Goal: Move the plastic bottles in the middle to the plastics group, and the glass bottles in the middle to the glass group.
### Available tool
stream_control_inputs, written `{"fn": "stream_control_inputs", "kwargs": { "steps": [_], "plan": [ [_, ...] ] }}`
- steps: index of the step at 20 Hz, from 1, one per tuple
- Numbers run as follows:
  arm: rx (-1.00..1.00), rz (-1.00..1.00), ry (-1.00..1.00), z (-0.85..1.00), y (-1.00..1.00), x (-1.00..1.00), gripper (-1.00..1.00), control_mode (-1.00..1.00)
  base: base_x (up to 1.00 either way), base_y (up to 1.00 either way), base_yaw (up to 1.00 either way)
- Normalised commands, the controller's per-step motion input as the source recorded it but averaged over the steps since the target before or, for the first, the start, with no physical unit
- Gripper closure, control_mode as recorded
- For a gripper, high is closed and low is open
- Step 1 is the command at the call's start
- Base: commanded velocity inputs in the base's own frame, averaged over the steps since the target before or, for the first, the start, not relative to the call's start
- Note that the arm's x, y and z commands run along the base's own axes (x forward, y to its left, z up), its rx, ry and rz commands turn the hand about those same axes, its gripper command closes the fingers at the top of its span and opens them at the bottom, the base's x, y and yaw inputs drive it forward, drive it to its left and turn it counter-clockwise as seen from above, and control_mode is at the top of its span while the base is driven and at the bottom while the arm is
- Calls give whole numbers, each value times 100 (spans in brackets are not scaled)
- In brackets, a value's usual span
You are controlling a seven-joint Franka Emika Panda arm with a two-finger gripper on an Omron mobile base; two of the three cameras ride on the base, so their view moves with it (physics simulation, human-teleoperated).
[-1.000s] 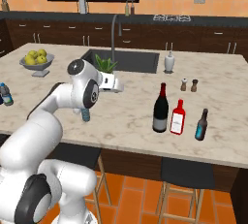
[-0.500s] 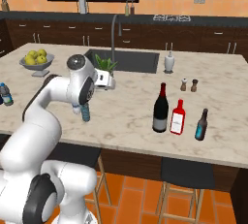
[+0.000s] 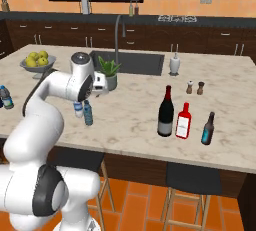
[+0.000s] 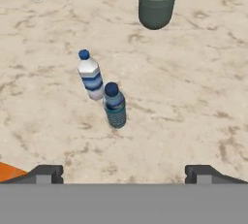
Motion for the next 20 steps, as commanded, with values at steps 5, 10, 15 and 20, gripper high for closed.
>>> {"fn": "stream_control_inputs", "kwargs": {
  "steps": [5, 10, 15, 20],
  "plan": [
    [-1, 2, 11, 0, 50, 0, -100, -100, 0, 0, 0],
    [-3, 1, 1, -25, 8, 0, -100, -100, 0, 0, 0],
    [-5, 0, 0, -39, 16, 12, -100, -100, 0, 0, 0],
    [-2, -2, -6, -33, 2, 26, -100, -100, 0, 0, 0]
  ]
}}
